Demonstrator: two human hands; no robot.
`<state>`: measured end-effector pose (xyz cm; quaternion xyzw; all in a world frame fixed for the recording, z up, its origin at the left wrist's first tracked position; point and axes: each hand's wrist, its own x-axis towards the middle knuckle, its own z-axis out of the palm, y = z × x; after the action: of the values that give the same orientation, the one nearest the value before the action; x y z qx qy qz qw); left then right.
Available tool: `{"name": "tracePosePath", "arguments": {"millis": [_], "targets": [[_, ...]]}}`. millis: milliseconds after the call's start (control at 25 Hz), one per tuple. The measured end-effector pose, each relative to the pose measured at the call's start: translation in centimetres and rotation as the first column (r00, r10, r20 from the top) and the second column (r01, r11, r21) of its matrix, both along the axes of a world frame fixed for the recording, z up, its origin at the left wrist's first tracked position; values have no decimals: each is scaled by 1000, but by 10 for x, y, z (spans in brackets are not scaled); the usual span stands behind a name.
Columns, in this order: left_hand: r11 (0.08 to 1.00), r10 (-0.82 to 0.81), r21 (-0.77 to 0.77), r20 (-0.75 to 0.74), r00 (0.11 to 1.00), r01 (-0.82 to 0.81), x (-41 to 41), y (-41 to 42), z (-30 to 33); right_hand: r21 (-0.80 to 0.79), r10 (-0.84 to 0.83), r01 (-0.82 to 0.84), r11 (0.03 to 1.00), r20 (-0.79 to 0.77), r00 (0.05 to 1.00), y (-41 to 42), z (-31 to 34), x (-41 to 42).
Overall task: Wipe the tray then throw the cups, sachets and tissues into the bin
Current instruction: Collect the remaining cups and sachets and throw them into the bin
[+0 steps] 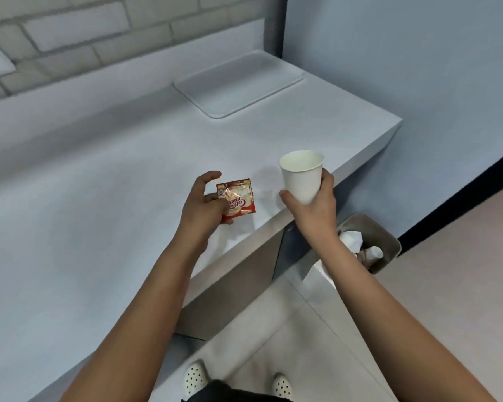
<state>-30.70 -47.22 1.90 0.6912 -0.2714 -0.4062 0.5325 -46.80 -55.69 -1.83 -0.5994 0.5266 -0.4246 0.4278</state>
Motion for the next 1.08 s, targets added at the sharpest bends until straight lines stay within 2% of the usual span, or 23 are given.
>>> {"name": "tracePosePath", "arguments": {"millis": [120,280,440,760,1080], "targets": [[994,-108,29,12,994,107,-59,-25,-8,-40,-134,131,991,-77,988,-16,-15,-64],[950,-284,141,19,959,279,-119,-62,-28,48,-262,265,963,-65,963,-35,-38,-130],[907,-372,197,-30,928,371,-159,-104,-56,128,-329,339,932,-89,940,-62,-67,-170],[821,-465,325,-96,880,469,-198,-215,-108,253,-283,362,897,-298,912,-147,-127,-224],[773,-453,466,-72,889,431,-212,-273,-163,413,-78,299,860,-473,877,-203,-176,-260]]}}
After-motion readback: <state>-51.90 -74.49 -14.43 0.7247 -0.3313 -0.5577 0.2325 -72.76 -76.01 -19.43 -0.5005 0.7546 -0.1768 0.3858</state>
